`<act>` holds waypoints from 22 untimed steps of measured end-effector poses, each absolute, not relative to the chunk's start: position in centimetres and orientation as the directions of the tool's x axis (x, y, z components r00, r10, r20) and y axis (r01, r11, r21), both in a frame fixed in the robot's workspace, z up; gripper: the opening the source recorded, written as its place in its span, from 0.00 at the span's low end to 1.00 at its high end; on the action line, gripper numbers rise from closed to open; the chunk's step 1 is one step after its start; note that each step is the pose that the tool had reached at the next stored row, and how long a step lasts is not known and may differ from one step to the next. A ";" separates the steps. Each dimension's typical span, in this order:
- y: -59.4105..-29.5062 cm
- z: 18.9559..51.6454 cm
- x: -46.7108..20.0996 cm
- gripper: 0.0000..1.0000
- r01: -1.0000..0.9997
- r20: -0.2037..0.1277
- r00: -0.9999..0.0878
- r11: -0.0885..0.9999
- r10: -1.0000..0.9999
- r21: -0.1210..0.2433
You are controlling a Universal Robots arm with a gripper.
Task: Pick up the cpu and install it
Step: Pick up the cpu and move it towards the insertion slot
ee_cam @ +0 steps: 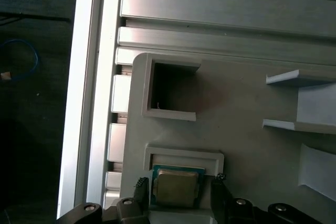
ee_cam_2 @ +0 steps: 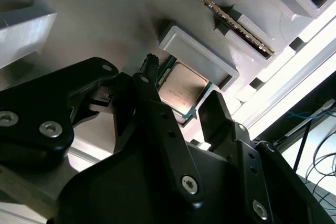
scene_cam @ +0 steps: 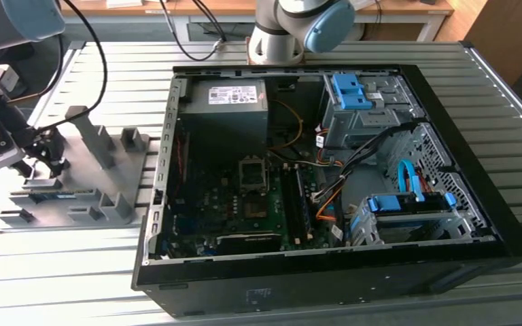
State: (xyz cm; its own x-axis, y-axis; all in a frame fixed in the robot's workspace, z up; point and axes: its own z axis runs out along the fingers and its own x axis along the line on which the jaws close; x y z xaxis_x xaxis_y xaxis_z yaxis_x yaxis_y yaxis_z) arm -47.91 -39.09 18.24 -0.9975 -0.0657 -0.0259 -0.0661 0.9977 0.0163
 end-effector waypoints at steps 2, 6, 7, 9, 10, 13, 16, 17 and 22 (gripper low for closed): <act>-39.0 18.2 -47.9 0.58 -0.066 -0.026 -0.998 0.998 -0.066 0.016; -38.9 18.1 -48.1 0.58 -0.066 -0.026 -0.997 0.998 -0.066 0.016; -38.9 18.1 -48.1 0.58 -0.066 -0.026 -0.997 0.998 -0.066 0.016; -38.9 18.1 -48.2 0.58 -0.066 -0.026 -0.998 0.998 -0.066 0.016; -38.9 18.1 -48.2 0.58 -0.066 -0.026 -0.997 0.998 -0.066 0.016; -38.9 18.0 -48.2 0.58 -0.066 -0.026 -0.998 0.998 -0.066 0.016; -38.9 18.0 -48.2 0.58 -0.066 -0.026 -0.998 0.998 -0.066 0.016; -38.9 17.9 -48.2 0.58 -0.066 -0.026 -0.998 0.998 -0.066 0.016; -38.9 17.6 -48.2 0.58 -0.066 -0.026 -0.998 0.998 -0.066 0.016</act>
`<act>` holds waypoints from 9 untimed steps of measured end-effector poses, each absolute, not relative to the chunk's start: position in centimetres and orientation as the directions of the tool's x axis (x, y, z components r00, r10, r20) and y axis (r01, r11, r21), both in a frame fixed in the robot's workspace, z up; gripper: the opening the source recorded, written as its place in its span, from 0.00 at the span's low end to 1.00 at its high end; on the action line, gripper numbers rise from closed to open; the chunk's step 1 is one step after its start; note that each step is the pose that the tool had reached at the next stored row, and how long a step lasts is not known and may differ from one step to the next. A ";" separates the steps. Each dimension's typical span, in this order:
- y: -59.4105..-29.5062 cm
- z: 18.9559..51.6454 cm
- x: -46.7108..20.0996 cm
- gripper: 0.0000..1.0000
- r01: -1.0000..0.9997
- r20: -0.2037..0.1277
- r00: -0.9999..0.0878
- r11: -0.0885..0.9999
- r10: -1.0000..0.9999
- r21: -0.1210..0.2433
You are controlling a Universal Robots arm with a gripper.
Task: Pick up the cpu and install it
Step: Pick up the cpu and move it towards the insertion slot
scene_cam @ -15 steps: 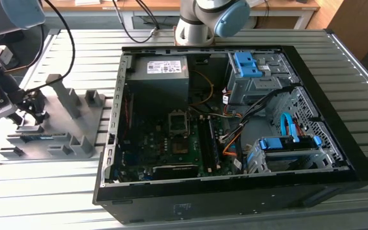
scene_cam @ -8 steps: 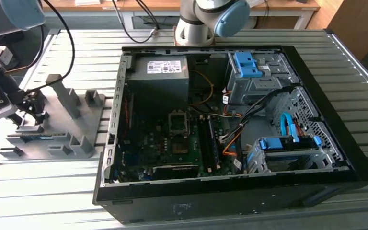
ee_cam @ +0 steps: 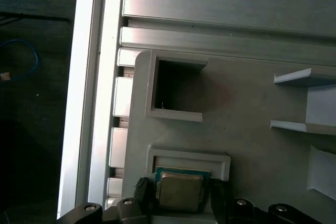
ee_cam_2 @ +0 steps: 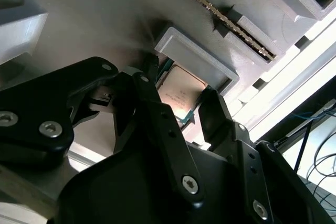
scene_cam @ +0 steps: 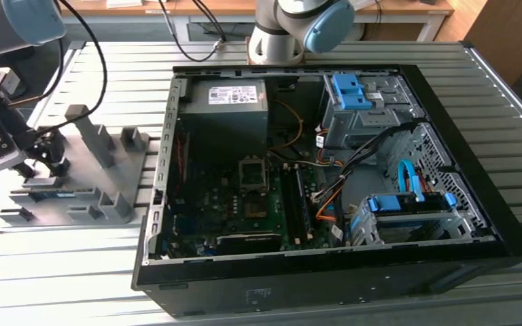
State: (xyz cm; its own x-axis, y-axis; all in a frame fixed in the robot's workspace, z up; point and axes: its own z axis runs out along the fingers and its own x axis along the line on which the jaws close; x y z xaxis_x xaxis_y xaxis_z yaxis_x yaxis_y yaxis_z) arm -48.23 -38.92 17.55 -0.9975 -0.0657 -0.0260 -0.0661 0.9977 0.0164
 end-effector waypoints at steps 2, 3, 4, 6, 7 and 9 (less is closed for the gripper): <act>-38.9 17.5 -48.2 0.58 -0.066 -0.026 -0.998 0.998 -0.066 0.016; -38.9 17.5 -48.2 0.58 -0.066 -0.026 -0.998 0.998 -0.066 0.016; -38.9 17.5 -48.2 0.58 -0.066 -0.026 -0.998 0.998 -0.066 0.016; -38.9 17.5 -48.2 0.58 -0.066 -0.026 -0.998 0.998 -0.066 0.016; -38.9 17.5 -48.2 0.58 -0.066 -0.026 -0.998 0.998 -0.066 0.016; -38.9 17.5 -48.2 0.51 -0.066 -0.026 -0.998 0.998 -0.066 0.016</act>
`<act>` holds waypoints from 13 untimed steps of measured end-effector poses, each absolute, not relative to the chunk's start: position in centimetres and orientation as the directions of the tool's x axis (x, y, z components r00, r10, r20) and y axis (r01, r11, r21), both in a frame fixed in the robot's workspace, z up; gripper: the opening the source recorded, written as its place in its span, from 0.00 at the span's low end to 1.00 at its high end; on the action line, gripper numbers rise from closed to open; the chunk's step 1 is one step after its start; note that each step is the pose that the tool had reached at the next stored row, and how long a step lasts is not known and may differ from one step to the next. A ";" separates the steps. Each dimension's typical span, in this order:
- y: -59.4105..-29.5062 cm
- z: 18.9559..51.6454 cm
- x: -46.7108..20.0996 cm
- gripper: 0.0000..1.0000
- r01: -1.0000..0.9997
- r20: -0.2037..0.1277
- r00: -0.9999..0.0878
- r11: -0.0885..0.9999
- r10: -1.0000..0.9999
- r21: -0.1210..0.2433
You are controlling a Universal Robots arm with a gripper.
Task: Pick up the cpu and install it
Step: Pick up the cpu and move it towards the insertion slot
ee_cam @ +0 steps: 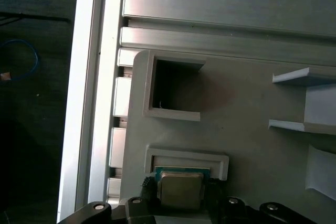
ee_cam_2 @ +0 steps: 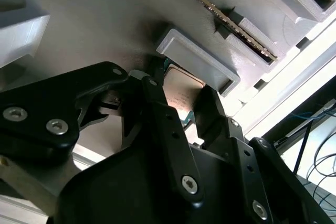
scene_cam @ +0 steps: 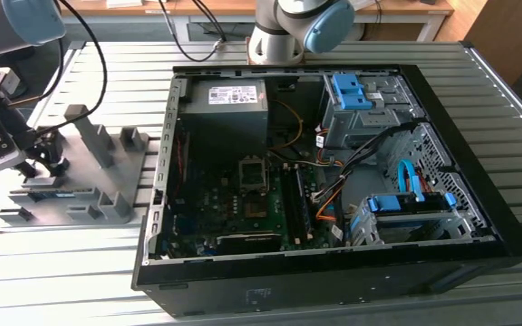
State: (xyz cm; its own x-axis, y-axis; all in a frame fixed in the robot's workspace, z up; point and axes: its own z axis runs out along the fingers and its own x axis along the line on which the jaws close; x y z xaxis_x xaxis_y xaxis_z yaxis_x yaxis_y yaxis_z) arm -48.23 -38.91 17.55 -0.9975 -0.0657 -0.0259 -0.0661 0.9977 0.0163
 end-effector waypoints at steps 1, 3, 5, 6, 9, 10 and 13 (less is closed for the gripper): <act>-38.9 17.5 -48.2 0.51 -0.066 -0.026 -0.998 0.998 -0.066 0.016; -38.9 17.5 -48.2 0.47 -0.066 -0.026 -0.998 0.998 -0.066 0.016; -38.9 17.5 -48.2 0.47 -0.066 -0.026 -0.998 0.998 -0.066 0.016; -38.9 17.5 -48.2 0.47 -0.066 -0.026 -0.998 0.998 -0.066 0.016; -38.9 17.5 -48.2 0.47 -0.066 -0.026 -0.997 0.998 -0.066 0.016; -38.9 17.6 -48.2 0.47 -0.066 -0.026 -0.997 0.998 -0.066 0.016; -38.9 18.5 -48.2 0.47 -0.066 -0.026 -0.998 0.998 -0.066 0.016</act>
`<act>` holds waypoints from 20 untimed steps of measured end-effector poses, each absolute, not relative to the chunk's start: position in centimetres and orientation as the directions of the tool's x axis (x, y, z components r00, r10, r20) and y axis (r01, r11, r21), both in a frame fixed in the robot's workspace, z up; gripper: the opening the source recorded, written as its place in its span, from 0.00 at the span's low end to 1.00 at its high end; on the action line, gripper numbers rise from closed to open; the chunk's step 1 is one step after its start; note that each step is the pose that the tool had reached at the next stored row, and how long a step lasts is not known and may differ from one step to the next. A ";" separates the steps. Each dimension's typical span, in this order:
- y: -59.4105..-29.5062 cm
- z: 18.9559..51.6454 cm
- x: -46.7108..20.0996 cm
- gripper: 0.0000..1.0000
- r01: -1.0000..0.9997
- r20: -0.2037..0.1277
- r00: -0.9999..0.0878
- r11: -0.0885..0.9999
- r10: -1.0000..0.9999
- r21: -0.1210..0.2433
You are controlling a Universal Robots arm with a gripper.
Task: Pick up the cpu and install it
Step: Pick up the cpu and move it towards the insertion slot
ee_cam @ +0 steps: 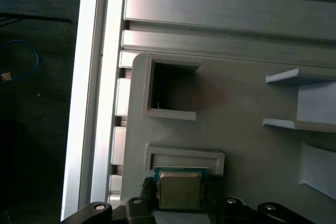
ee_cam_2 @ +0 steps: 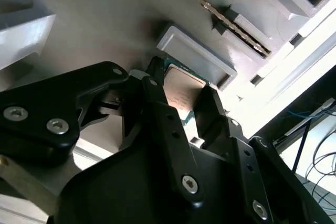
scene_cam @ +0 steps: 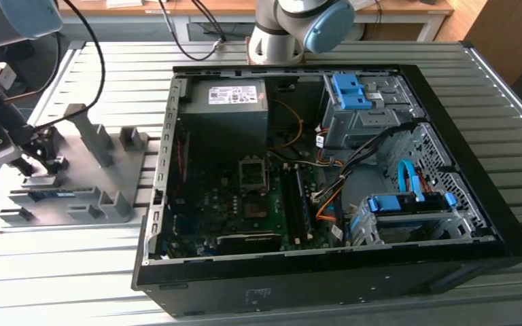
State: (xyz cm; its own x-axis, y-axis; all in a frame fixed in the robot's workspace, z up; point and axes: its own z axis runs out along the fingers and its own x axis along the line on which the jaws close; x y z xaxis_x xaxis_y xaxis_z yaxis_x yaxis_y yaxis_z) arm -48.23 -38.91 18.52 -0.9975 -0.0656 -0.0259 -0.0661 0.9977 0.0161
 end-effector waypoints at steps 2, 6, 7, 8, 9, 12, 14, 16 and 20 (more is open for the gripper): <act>-38.9 18.9 -48.2 0.47 -0.066 -0.026 -0.998 0.998 -0.066 0.016; -38.9 19.4 -48.2 0.47 -0.066 -0.026 -0.998 0.998 -0.066 0.016; -38.9 19.4 -48.2 0.47 -0.066 -0.026 -0.998 0.998 -0.066 0.016; -38.9 19.5 -48.2 0.47 -0.066 -0.026 -0.997 0.998 -0.066 0.016; -38.9 19.6 -48.2 0.47 -0.066 -0.026 -0.998 0.998 -0.066 0.016; -38.9 20.3 -48.2 0.47 -0.066 -0.026 -0.998 0.998 -0.066 0.016; -38.9 21.0 -48.2 0.47 -0.066 -0.026 -0.998 0.998 -0.066 0.016; -38.9 21.8 -48.2 0.47 -0.066 -0.026 -0.998 0.998 -0.066 0.016; -38.9 23.7 -48.2 0.47 -0.066 -0.026 -0.998 0.998 -0.066 0.016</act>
